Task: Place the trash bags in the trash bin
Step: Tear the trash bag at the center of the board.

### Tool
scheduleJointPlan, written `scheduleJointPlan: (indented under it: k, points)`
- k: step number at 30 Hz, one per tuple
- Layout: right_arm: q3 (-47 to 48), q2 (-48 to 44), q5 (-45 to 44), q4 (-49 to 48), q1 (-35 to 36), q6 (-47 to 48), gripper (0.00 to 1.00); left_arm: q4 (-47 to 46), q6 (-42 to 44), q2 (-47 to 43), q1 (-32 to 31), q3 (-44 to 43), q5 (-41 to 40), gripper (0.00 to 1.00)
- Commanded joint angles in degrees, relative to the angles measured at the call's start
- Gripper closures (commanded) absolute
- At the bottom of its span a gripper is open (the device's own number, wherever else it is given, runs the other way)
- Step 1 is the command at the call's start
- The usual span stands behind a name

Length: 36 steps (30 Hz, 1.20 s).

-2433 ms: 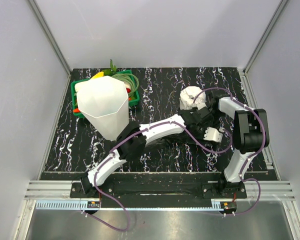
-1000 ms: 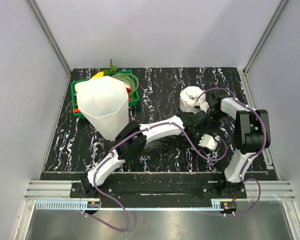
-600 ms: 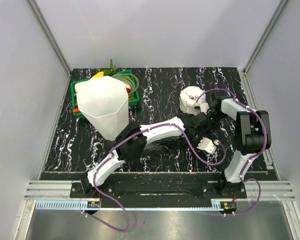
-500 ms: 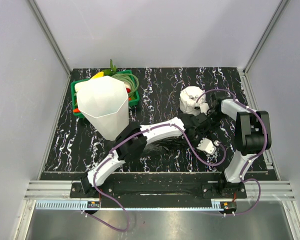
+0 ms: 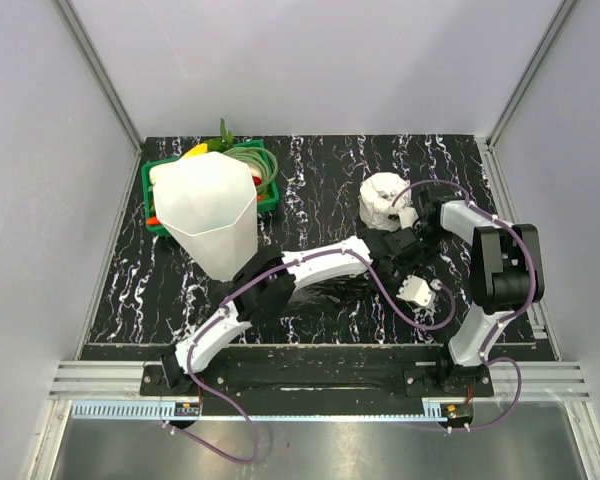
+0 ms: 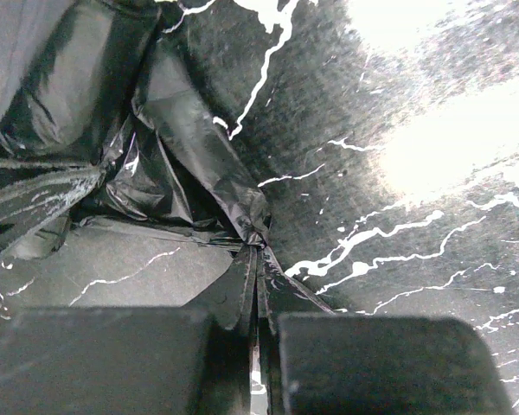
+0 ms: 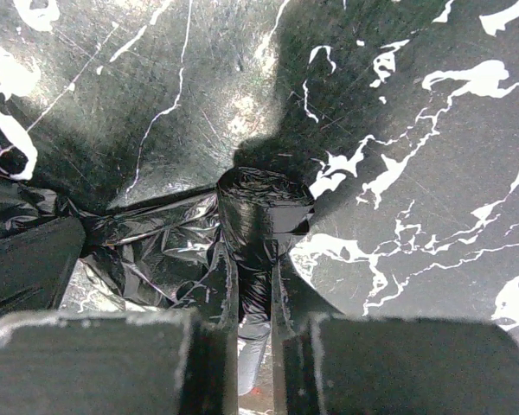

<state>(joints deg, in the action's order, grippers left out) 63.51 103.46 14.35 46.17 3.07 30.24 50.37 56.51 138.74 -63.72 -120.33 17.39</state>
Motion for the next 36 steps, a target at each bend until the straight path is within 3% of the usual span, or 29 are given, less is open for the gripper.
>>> scheduleJointPlan:
  k: [1, 10, 15, 21, 36]
  points:
    - [-4.7, 4.12, -18.73, -11.01, -0.35, -0.36, 1.0, 0.79, -5.7, -1.18, -0.09, -2.71, -3.58, 1.0]
    - [-5.06, 5.0, -30.25, -13.65, -0.35, -0.97, 1.0, -4.74, -14.31, -11.28, 3.34, 0.35, -8.25, 1.0]
    - [-5.58, 4.65, -31.31, -13.57, -0.26, -1.94, 1.0, -11.16, -21.51, -16.39, 6.15, 4.58, -5.53, 1.0]
    - [-7.69, 4.03, -35.53, -15.41, 1.76, -2.2, 1.0, -12.66, -25.48, -18.5, 8.09, 5.02, -4.47, 1.0]
    - [-3.75, 2.19, -27.01, -10.32, 1.76, -6.06, 1.0, -11.17, -23.38, -18.24, 8.96, 6.34, -4.2, 1.0]
